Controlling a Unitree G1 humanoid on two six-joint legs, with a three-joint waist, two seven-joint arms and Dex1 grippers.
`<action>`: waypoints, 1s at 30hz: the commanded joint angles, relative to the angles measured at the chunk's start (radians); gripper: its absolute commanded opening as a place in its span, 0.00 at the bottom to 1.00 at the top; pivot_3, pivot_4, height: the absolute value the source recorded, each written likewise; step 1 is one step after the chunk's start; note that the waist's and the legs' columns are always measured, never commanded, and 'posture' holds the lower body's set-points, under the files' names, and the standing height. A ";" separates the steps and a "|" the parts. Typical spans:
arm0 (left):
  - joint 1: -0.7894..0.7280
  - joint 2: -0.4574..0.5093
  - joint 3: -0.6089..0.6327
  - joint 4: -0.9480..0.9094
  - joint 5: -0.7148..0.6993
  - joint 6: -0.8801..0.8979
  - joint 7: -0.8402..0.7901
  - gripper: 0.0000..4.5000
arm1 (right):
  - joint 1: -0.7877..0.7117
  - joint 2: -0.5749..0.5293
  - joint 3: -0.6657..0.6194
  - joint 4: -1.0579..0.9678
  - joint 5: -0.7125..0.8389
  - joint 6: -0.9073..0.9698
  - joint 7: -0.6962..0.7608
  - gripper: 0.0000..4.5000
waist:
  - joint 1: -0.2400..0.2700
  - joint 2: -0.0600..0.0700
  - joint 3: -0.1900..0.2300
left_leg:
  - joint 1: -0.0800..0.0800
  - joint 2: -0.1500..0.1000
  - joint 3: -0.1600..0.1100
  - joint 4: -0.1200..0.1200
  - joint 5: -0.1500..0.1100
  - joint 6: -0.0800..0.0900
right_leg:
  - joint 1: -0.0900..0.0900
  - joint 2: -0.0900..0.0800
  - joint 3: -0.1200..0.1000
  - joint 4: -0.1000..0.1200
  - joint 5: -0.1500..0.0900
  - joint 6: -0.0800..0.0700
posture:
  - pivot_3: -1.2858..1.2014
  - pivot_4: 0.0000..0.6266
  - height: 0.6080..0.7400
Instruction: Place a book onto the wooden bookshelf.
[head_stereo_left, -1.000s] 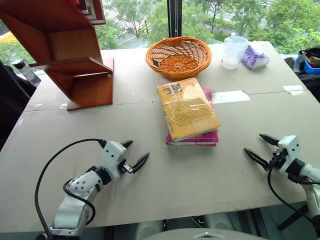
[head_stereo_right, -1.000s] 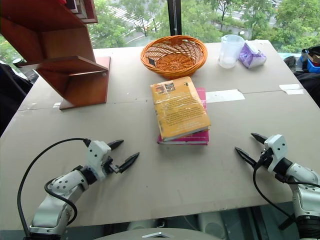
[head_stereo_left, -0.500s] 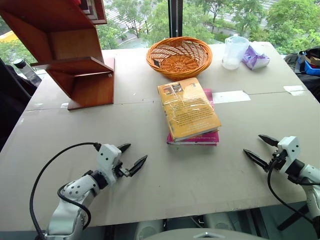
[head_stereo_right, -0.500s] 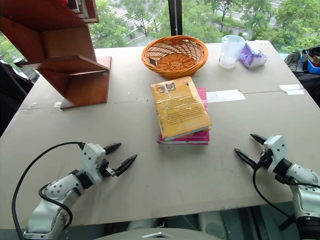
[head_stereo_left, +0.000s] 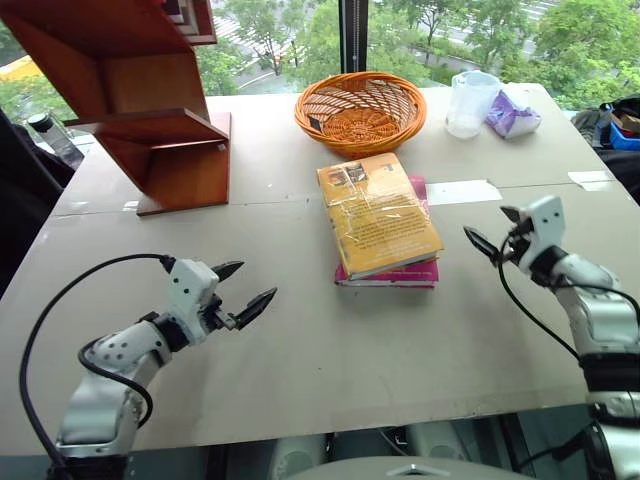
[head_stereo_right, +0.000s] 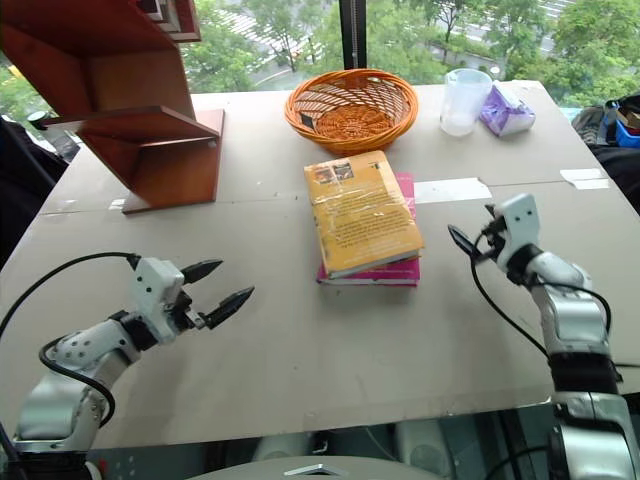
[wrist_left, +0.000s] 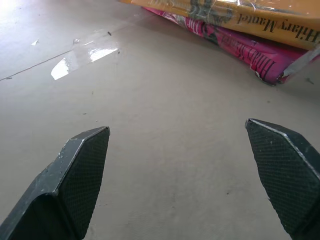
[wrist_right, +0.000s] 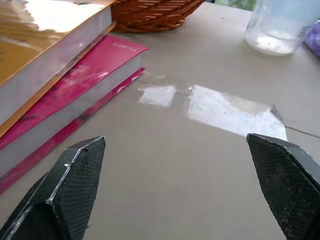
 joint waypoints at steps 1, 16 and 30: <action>-0.023 0.053 0.073 -0.061 -0.110 0.073 -0.062 1.00 | -0.144 0.026 -0.001 0.104 -0.033 -0.024 -0.066 0.69 | -0.003 -0.002 0.001 | 0.000 0.000 0.000 0.000 0.000 0.000 | -0.001 0.000 0.000 0.000 0.000 0.000 | 0.52 0.24 1.00; 0.053 0.122 0.281 -0.202 -0.215 0.191 -0.083 1.00 | -0.752 0.165 0.122 0.973 -0.238 -0.277 -0.002 0.01 | -0.005 -0.004 0.003 | -0.017 0.004 0.004 0.000 0.000 -0.001 | -0.017 -0.002 0.006 0.000 0.002 0.003 | 0.52 0.24 1.00; 0.132 0.094 0.345 -0.274 -0.292 0.220 -0.081 1.00 | -0.792 0.239 0.137 1.019 -0.294 -0.305 0.188 0.01 | -0.007 -0.004 0.003 | -0.015 0.005 0.006 0.000 0.000 -0.001 | -0.018 -0.001 0.006 0.005 0.003 0.003 | 0.52 0.24 1.00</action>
